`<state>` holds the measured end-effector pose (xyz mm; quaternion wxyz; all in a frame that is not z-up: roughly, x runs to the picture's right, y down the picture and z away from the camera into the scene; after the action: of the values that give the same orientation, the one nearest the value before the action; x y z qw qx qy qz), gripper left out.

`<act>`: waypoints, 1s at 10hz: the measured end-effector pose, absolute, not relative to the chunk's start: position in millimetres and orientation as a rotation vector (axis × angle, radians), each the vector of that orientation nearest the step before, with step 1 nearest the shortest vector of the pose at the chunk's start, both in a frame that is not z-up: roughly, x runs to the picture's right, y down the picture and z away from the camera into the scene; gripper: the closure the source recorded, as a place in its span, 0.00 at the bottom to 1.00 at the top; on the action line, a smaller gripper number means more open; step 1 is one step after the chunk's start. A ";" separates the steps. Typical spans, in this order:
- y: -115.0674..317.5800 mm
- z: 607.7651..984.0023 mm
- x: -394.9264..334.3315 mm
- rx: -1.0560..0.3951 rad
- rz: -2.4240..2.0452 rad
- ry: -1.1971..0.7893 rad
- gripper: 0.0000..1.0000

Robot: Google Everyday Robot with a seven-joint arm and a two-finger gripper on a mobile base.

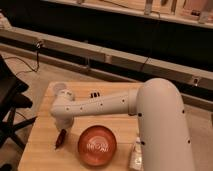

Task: Drag the pepper across the table

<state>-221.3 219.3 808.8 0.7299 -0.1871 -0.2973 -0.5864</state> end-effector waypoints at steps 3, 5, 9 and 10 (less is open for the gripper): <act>212.2 809.5 -212.4 -0.413 -1.269 -0.657 1.00; 196.6 815.3 -193.0 -0.416 -1.253 -0.659 1.00; 183.2 820.7 -188.4 -0.412 -1.224 -0.670 1.00; 178.4 822.7 -184.3 -0.410 -1.213 -0.672 1.00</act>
<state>-184.3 178.4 822.7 0.7498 -0.1876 -0.3076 -0.5549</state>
